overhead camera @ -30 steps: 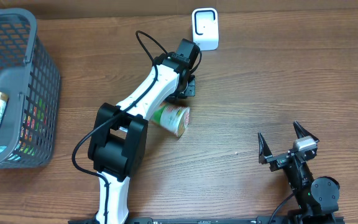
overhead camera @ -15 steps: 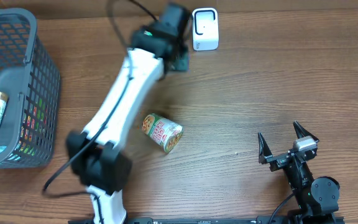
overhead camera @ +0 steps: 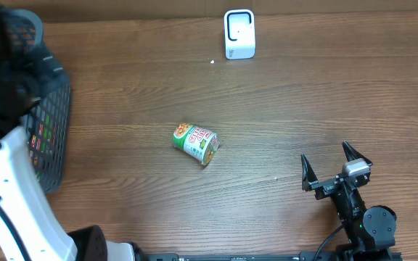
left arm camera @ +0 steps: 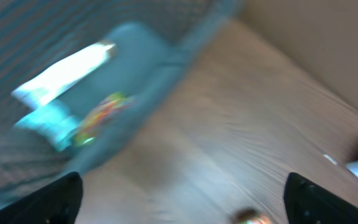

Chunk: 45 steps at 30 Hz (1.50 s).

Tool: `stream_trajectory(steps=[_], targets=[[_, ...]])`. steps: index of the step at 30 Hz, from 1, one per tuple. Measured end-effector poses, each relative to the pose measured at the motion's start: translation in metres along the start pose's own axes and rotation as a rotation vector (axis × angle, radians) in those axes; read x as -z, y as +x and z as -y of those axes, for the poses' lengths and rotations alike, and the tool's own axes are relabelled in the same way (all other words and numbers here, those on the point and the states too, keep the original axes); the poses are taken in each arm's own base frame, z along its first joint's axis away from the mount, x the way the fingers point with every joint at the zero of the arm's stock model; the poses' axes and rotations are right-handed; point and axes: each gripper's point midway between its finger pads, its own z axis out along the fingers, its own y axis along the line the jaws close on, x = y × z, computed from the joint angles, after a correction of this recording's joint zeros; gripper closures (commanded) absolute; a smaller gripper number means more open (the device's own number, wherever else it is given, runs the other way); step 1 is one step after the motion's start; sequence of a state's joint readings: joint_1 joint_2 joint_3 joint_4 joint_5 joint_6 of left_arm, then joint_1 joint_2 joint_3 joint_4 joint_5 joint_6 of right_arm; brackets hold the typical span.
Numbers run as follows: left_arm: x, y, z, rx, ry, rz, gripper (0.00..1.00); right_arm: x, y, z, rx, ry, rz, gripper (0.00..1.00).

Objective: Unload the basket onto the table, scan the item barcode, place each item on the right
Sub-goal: 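Set the cup noodles on the table and return left gripper to basket, then grasp the gummy worms bag in the basket with the left gripper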

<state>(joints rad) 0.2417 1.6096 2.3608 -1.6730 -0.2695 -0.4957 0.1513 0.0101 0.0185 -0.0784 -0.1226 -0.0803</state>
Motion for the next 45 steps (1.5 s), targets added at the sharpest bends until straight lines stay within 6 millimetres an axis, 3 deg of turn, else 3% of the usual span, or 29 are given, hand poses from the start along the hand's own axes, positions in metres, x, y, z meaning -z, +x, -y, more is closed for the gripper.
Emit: stream_trajectory(steps=[3, 7, 13, 17, 20, 29, 34, 45], targets=[[-0.018, -0.006, -0.043, 0.109, -0.102, -0.039, 0.01, 0.000, 0.000, 0.000, 0.000, 0.000, 0.000, 0.00], [-0.036, -0.005, -0.082, 0.222, -0.165, -0.099, 0.00, 0.000, 0.000, 0.000, -0.002, 0.000, 0.000, 0.00], [-0.073, 0.001, -0.120, 0.323, -0.224, -0.176, 0.00, 0.000, 0.000, 0.000, -0.002, 0.000, 0.000, 0.00], [-0.116, 0.012, -0.125, 0.327, -0.212, -0.265, 0.00, 0.000, 0.000, 0.000, -0.002, 0.000, 0.000, 0.00], [-0.148, 0.017, -0.118, 0.263, -0.152, -0.320, 0.00, 0.000, 0.000, 0.000, -0.001, 0.000, 0.000, 0.00], [-0.201, 0.023, -0.113, 0.187, -0.095, -0.411, 0.00, 0.000, 0.000, 0.000, -0.001, 0.000, 0.000, 0.00], [-0.239, 0.051, -0.119, 0.148, -0.112, -0.560, 0.00, 0.000, 0.000, 0.000, -0.001, 0.000, 0.000, 0.00], [-0.261, 0.061, -0.112, 0.037, -0.028, -0.593, 0.00, 0.000, 0.000, 0.000, -0.002, 0.000, 0.000, 0.00]])
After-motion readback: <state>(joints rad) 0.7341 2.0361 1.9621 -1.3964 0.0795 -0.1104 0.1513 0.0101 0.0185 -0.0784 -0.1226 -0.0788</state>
